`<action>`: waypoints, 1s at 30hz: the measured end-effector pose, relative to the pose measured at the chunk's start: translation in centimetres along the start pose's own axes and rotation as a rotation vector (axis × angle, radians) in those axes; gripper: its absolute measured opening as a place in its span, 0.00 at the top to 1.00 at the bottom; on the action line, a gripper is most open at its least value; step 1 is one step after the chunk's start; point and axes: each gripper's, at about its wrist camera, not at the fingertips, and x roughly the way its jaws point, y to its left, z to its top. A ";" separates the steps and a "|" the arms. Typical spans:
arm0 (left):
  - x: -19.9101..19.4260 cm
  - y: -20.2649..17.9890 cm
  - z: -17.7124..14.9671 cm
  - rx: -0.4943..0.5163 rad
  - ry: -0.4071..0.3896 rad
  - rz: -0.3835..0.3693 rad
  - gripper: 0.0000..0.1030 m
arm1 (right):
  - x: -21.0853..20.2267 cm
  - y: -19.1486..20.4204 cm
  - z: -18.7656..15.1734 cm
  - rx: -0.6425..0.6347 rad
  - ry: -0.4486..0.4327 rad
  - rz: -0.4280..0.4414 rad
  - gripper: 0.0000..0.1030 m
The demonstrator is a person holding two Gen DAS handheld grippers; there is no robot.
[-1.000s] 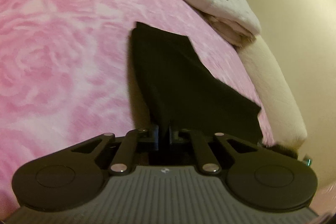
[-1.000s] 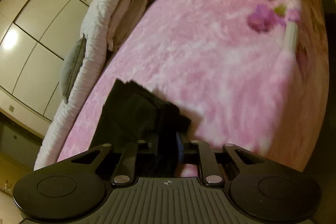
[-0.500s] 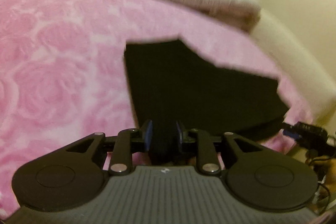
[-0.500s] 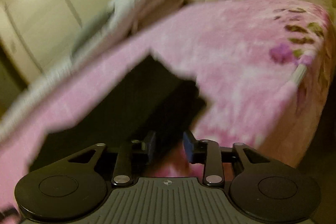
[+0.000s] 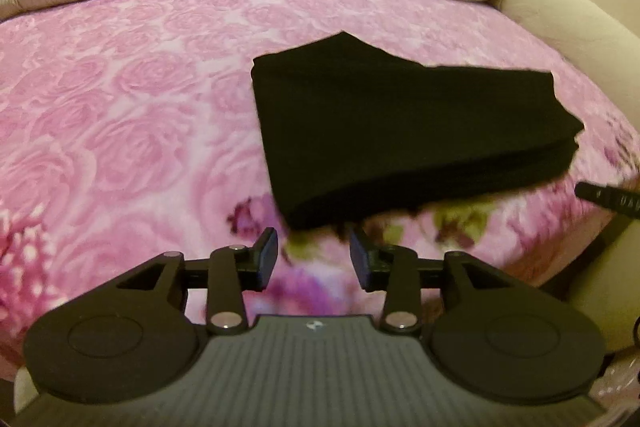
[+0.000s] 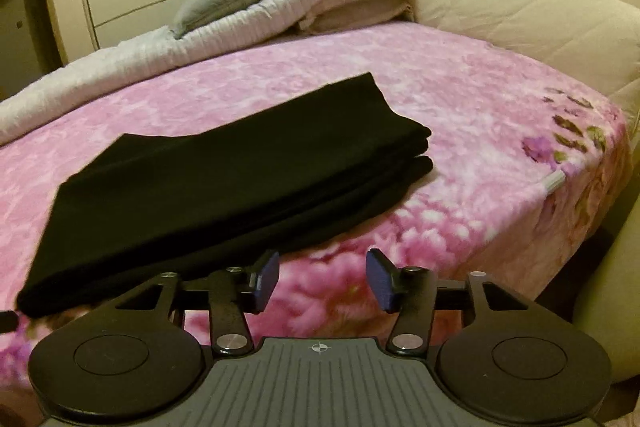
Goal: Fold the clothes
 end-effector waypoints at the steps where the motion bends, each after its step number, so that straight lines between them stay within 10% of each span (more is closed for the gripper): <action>1: -0.2 -0.1 -0.3 0.007 0.002 0.006 0.66 | -0.5 0.2 -0.2 -0.002 0.000 0.005 0.48; 30: -5.9 0.8 -3.3 -0.002 -0.059 0.024 0.61 | -7.0 2.0 -2.8 -0.038 -0.041 0.071 0.46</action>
